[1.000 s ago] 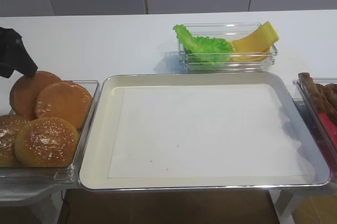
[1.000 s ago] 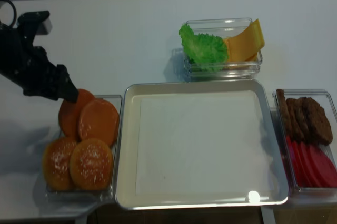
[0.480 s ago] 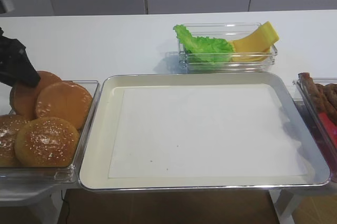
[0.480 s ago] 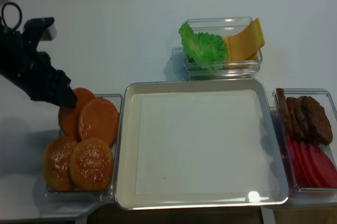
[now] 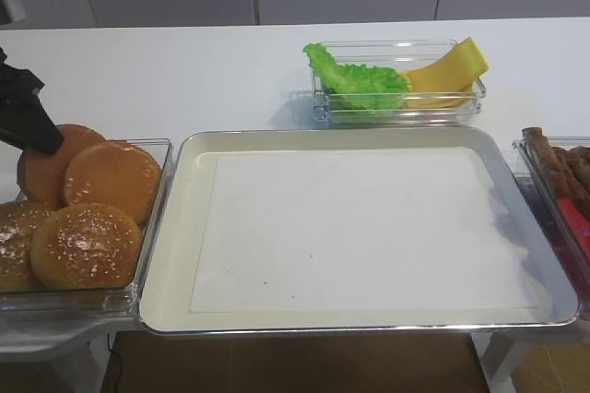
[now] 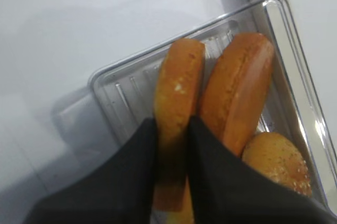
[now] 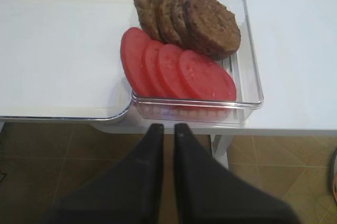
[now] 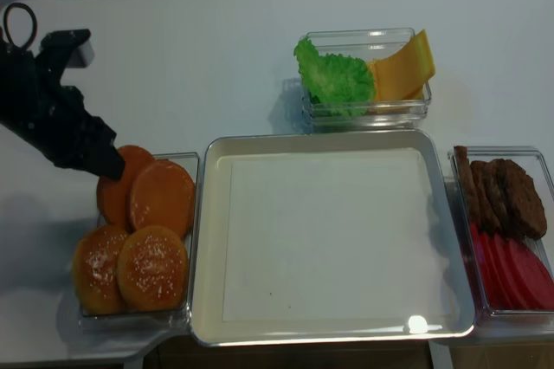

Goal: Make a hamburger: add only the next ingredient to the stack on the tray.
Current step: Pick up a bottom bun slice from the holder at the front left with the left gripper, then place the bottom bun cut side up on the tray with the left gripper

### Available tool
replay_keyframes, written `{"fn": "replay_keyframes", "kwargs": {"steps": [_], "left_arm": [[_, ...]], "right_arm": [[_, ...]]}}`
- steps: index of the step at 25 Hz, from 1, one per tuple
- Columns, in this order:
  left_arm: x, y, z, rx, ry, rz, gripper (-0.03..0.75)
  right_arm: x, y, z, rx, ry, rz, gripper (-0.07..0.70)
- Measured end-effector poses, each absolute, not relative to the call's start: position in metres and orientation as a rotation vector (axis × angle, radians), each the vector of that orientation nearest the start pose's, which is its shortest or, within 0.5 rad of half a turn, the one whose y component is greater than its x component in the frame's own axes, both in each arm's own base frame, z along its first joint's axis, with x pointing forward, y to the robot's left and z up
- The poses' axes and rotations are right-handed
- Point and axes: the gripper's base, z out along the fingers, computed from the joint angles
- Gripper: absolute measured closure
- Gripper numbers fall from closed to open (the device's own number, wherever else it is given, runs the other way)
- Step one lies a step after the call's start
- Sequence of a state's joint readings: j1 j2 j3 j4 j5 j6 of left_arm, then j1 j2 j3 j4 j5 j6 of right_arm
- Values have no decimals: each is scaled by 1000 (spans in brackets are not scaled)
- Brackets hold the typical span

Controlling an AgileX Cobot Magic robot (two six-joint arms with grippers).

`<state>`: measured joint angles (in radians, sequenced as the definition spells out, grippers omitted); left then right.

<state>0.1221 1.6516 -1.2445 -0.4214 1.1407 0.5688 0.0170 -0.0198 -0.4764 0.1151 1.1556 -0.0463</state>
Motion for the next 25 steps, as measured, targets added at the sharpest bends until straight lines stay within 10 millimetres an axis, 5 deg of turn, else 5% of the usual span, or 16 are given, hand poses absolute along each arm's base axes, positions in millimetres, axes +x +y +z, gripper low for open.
{"fn": "replay_keyframes", "kwargs": {"steps": [9, 20, 25], "left_arm": [[314, 4, 274, 454, 2824, -488, 598], [309, 3, 358, 471, 2598, -366, 600], [301, -19, 384, 553, 2509, -356, 600]], "right_arm": [[-10, 9, 264, -79, 2138, 123, 602], [-10, 9, 264, -79, 2138, 123, 605], [-10, 9, 264, -75, 2138, 125, 605]]}}
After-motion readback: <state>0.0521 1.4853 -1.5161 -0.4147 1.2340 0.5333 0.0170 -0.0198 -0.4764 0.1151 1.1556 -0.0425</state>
